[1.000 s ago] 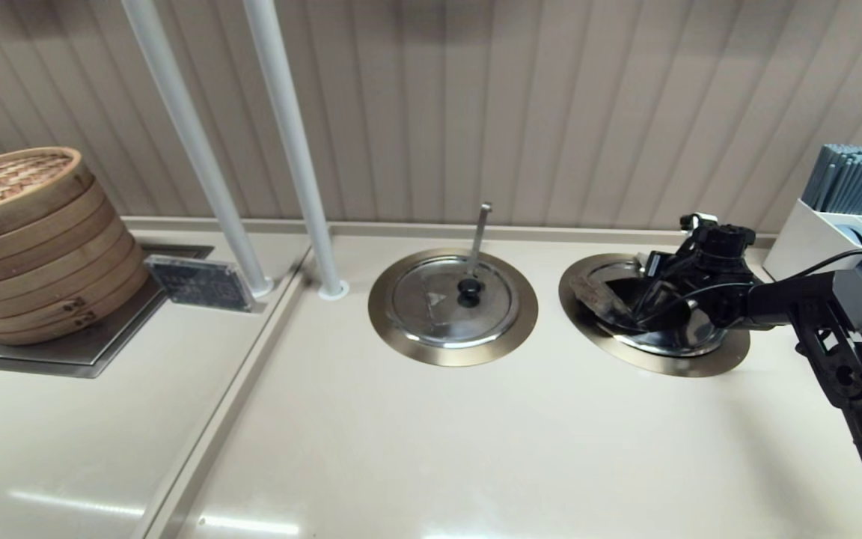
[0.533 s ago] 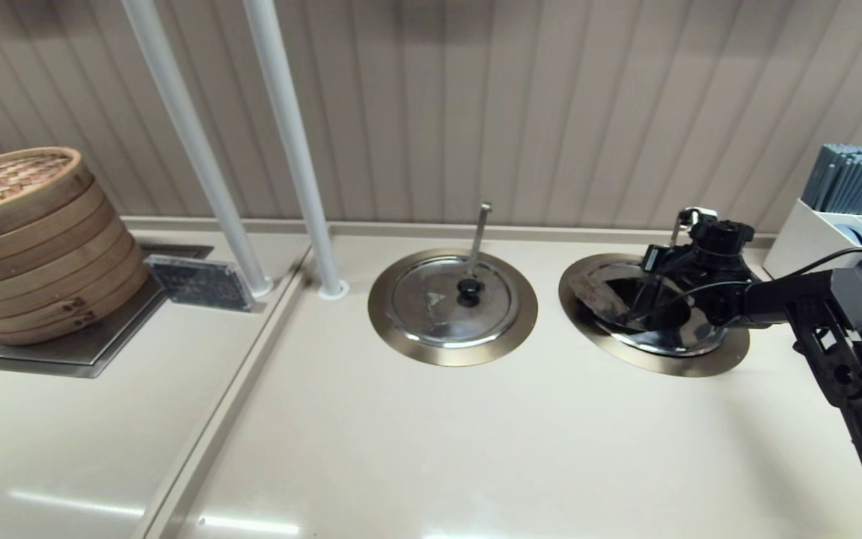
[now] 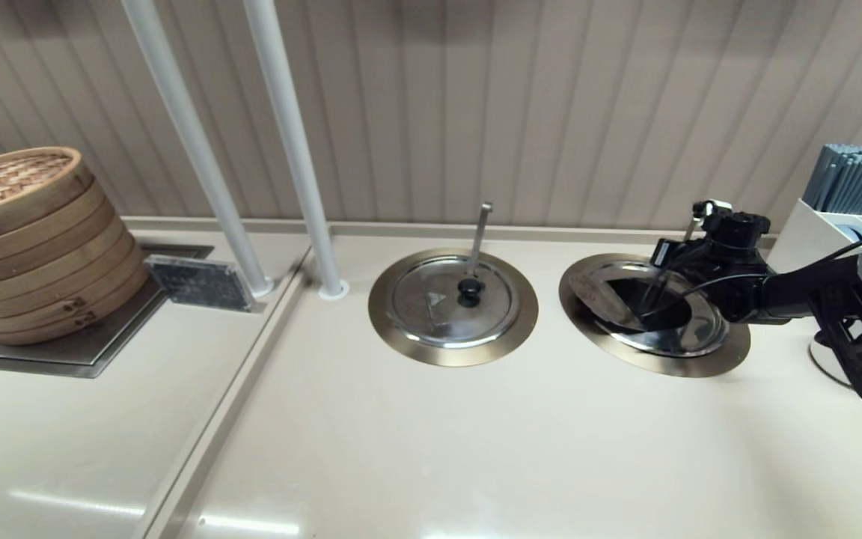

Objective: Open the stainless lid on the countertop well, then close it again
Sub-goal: Stir with a spoon

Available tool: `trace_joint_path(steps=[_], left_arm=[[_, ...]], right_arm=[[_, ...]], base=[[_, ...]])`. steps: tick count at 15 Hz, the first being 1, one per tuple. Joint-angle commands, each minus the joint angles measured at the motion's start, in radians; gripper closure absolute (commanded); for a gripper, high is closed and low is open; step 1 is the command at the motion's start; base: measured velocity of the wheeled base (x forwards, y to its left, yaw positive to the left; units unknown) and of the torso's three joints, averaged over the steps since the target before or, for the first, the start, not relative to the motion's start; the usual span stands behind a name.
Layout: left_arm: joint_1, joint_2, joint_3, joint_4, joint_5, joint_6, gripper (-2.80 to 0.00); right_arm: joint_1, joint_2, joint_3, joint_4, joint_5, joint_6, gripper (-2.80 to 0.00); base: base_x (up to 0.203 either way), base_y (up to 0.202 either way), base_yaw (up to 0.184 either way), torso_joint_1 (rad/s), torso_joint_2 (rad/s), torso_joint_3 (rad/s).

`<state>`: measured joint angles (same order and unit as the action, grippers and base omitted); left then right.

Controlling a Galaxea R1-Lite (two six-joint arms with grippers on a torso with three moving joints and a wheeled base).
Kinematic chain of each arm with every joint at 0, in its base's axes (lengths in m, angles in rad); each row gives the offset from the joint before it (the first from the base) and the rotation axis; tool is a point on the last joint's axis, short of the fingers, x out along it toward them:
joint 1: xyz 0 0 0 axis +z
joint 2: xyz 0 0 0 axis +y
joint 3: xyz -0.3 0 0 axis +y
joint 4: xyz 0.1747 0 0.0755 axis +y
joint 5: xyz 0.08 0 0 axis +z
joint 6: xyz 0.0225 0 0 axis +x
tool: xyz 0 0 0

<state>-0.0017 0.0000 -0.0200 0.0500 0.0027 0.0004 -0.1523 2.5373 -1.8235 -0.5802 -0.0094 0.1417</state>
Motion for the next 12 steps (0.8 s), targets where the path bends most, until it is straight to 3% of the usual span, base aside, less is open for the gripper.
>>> trace_joint_path(steps=[1,8,12], left_arm=[[0.0,0.0,0.0,-0.001,0.0,0.0,0.0],[0.0,0.0,0.0,0.001,0.0,0.0,0.0],[0.0,0.0,0.0,-0.001,0.0,0.0,0.0]], right_arm=[[0.004,-0.133,0.088,0.007,0.031,0.001,0.0],[0.063,-0.322,0.266,0.042,0.099,-0.009,0.0],[0.026,-0.309,0.271,0.039,0.091,-0.149,0.0]], base=[[0.0,0.0,0.0,0.0,0.0,0.0],[0.0,0.0,0.0,0.0,0.0,0.0],[0.0,0.0,0.0,0.0,0.0,0.0]])
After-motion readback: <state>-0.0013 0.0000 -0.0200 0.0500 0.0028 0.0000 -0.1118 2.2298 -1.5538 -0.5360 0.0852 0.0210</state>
